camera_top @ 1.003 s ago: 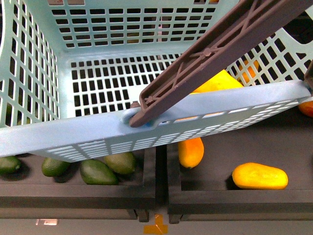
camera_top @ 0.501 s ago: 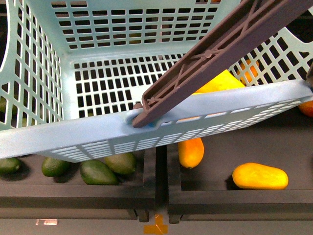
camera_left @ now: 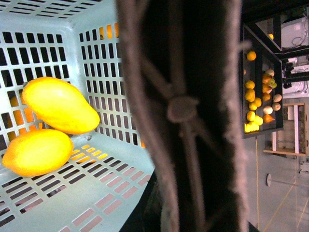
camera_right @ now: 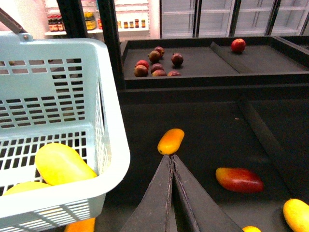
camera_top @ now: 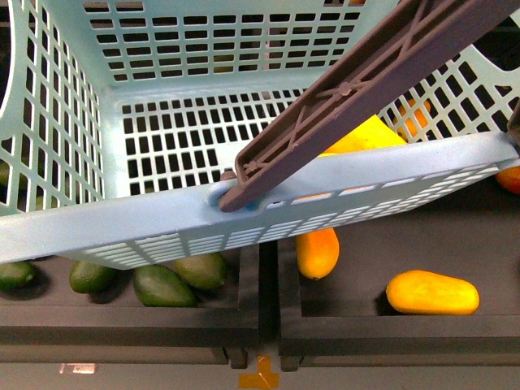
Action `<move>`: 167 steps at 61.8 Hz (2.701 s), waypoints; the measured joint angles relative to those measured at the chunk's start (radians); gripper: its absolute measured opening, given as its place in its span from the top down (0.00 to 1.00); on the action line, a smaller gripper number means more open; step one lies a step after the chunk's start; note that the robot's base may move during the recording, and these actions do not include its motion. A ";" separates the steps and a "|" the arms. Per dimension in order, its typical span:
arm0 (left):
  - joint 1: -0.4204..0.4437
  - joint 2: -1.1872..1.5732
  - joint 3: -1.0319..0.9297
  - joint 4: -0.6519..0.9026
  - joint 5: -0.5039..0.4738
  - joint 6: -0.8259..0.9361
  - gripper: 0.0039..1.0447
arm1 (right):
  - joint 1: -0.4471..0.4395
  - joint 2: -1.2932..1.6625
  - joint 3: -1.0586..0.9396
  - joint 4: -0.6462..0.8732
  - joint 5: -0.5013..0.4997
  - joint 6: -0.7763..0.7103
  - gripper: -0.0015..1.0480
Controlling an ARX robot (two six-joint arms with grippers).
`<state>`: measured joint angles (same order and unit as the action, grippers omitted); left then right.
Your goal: Pick lemon and mango into basket
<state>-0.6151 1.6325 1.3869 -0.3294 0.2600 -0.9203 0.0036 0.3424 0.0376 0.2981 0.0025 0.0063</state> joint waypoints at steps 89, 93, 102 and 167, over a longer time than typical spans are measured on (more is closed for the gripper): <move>0.000 0.000 0.000 0.000 -0.001 0.000 0.96 | 0.000 -0.336 -0.018 -0.297 -0.001 -0.002 0.36; 0.000 0.000 0.000 0.000 -0.001 0.000 0.96 | 0.000 -0.336 -0.018 -0.296 0.000 -0.002 0.26; 0.000 0.000 0.000 0.000 0.000 0.000 0.96 | 0.000 -0.336 -0.018 -0.297 -0.001 -0.001 0.07; -0.001 0.000 0.000 0.000 0.005 0.004 0.96 | 0.000 -0.339 -0.018 -0.300 -0.001 -0.002 0.08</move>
<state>-0.6163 1.6329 1.3865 -0.3290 0.2646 -0.9165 0.0036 0.0032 0.0193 -0.0017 0.0017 0.0048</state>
